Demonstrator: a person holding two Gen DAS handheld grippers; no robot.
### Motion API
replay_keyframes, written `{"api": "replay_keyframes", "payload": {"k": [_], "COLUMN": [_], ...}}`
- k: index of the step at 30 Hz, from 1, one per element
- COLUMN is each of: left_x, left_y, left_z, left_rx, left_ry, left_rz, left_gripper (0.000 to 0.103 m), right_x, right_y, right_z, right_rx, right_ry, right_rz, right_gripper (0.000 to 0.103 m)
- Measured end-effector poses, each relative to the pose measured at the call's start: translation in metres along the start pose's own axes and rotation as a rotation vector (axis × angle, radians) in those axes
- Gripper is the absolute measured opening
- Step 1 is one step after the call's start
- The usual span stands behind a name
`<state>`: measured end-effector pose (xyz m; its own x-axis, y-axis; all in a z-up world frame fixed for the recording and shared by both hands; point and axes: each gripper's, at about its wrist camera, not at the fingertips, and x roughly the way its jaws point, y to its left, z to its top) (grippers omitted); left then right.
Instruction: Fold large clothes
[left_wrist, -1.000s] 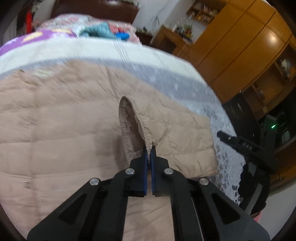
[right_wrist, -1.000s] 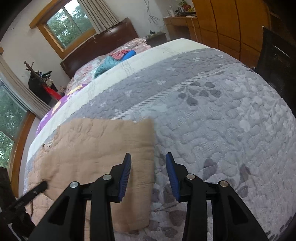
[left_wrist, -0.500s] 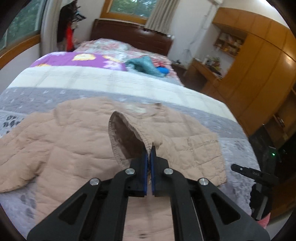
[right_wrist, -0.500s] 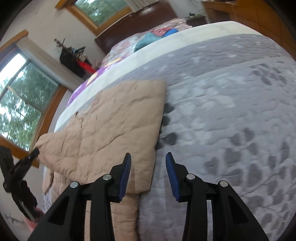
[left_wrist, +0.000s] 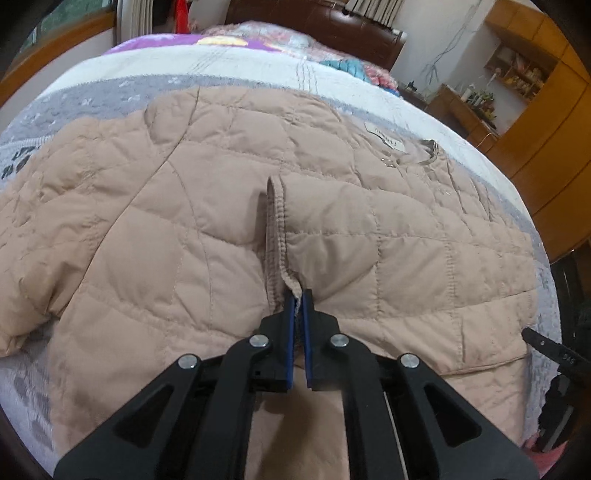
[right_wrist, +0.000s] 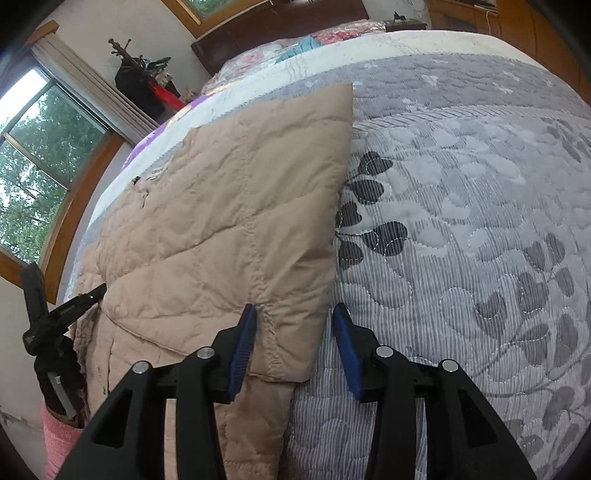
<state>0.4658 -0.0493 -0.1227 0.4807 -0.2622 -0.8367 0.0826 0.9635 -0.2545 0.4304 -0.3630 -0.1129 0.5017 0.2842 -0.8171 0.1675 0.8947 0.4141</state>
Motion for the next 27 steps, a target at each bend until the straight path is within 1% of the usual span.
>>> {"api": "replay_keyframes", "payload": {"k": [4,6,7,8,9,11,13,15,16,17,18,20,23,24,27], "left_x": [-0.005,-0.012,-0.023,-0.032,-0.048,-0.068,-0.08,-0.083,-0.08,-0.077,-0.071,-0.054,-0.03,-0.021,-0.005], "left_y": [-0.004,0.0,0.001,0.002,0.002,-0.003,-0.015,-0.029,-0.039,-0.044,-0.051,-0.058,-0.054,-0.051,-0.047], "left_z": [-0.003,-0.003,-0.003,-0.002,-0.002,-0.001,0.001,0.001,0.001,0.0,0.0,-0.003,-0.006,-0.007,-0.009], "left_rx": [0.007,-0.009,-0.024,-0.03,-0.031,-0.018,0.007,0.036,0.055,0.063,0.072,0.089,0.08,0.082,0.09], "left_ry": [-0.014,-0.009,-0.023,-0.047,-0.09,-0.134,-0.14,-0.128,-0.108,-0.098,-0.087,-0.056,0.006,0.028,0.052], "left_rz": [0.01,0.008,0.018,0.032,0.049,0.042,0.01,-0.024,-0.042,-0.042,-0.036,0.0,0.021,0.038,0.023], "left_gripper": [0.006,0.008,0.015,0.024,0.027,0.028,0.028,0.028,0.028,0.028,0.028,0.028,0.028,0.028,0.029], "right_x": [-0.002,-0.012,-0.019,-0.027,-0.034,-0.045,-0.05,-0.047,-0.043,-0.038,-0.037,-0.026,-0.006,0.001,0.019], "right_y": [0.006,0.016,0.023,0.028,0.034,0.044,0.064,0.081,0.091,0.099,0.098,0.102,0.105,0.102,0.095], "right_z": [-0.001,-0.002,-0.002,-0.002,-0.001,0.002,0.005,0.008,0.009,0.012,0.011,0.011,0.012,0.01,0.006], "right_rx": [-0.017,-0.029,-0.041,-0.053,-0.059,-0.062,-0.087,-0.107,-0.118,-0.127,-0.131,-0.134,-0.143,-0.14,-0.142], "right_ry": [-0.012,-0.028,-0.046,-0.068,-0.084,-0.097,-0.088,-0.069,-0.06,-0.053,-0.047,-0.022,0.006,0.018,0.053], "right_rz": [-0.01,-0.038,-0.051,-0.06,-0.065,-0.056,-0.027,-0.022,-0.033,-0.045,-0.051,-0.065,-0.126,-0.142,-0.159], "right_gripper": [0.043,0.043,0.043,0.043,0.043,0.043,0.043,0.043,0.043,0.043,0.043,0.043,0.043,0.043,0.043]}}
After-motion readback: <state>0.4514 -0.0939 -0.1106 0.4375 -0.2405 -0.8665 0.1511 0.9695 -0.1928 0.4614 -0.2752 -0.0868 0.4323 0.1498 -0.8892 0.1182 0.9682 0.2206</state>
